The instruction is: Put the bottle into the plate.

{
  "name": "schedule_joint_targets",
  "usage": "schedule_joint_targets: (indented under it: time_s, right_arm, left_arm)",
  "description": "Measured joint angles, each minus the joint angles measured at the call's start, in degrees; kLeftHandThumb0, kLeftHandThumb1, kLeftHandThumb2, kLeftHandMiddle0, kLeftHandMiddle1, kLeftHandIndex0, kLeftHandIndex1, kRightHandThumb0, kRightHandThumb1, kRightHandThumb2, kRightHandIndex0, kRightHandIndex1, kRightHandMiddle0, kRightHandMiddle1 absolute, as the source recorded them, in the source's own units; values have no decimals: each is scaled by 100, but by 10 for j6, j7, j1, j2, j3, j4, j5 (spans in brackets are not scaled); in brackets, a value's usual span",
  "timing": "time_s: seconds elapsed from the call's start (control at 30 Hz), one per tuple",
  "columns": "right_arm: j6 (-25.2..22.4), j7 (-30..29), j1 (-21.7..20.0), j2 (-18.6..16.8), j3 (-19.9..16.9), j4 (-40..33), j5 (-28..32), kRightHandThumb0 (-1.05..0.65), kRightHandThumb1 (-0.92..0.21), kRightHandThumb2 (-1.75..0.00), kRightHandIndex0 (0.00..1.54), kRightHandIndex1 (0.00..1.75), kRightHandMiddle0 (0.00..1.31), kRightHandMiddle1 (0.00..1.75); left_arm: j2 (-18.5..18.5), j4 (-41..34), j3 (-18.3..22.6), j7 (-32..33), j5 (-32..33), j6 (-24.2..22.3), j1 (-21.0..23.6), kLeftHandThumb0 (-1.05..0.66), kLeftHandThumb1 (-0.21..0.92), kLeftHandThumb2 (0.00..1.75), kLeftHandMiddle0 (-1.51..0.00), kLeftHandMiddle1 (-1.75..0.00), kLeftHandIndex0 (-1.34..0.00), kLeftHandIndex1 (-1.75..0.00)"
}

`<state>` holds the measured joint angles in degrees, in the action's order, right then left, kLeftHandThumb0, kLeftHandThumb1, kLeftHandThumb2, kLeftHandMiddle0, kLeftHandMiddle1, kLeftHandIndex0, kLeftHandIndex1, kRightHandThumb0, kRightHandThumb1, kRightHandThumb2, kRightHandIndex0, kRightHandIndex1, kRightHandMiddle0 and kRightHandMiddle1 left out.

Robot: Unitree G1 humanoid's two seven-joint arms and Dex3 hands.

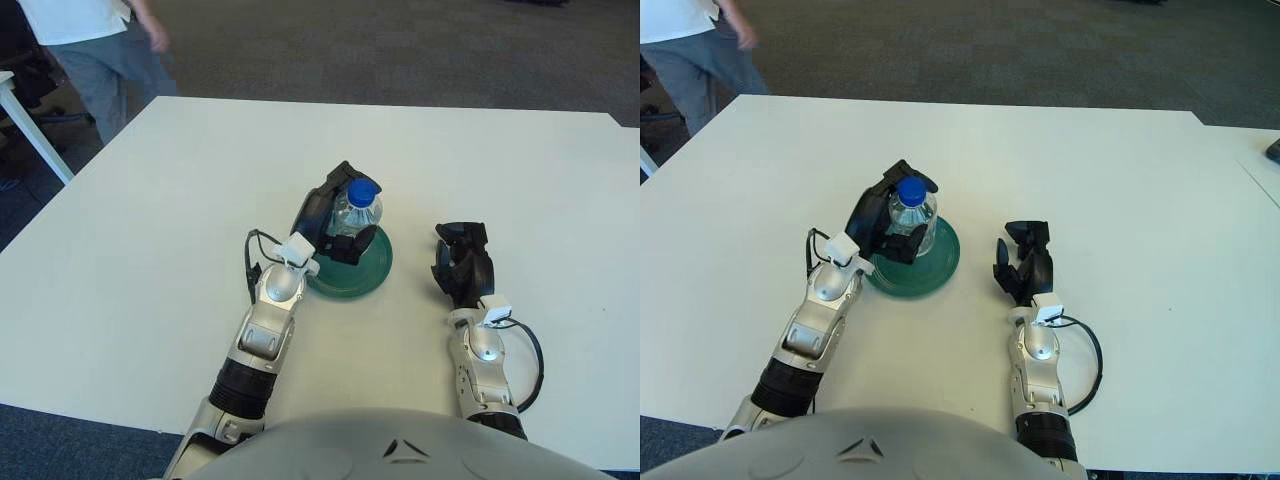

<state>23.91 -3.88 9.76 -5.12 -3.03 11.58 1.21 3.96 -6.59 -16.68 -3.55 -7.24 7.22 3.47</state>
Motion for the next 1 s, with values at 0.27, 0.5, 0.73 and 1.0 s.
schedule_joint_targets:
  time_s: [0.27, 0.5, 0.73, 1.0]
  right_arm:
    - [2, 2, 0, 0, 0, 0, 1, -35, -92, -53, 46, 91, 19, 175]
    - [8, 7, 2, -1, 2, 1, 2, -35, -92, -53, 48, 91, 19, 175]
    - [10, 11, 4, -1, 2, 1, 2, -35, -92, -53, 48, 91, 19, 175]
    - [10, 15, 5, -1, 2, -1, 2, -35, -92, -53, 53, 92, 19, 175]
  left_arm:
    - [8, 35, 9, 15, -3, -3, 7, -5, 36, 117, -120, -175, -94, -175]
    - [11, 84, 20, 16, 0, 2, 23, -5, 36, 117, -120, -175, -95, -175]
    - [17, 136, 31, 23, 2, 19, 29, -5, 36, 117, -121, -175, -96, -175]
    - [19, 165, 40, 23, 9, 24, 29, -5, 36, 117, -121, -175, -97, -175]
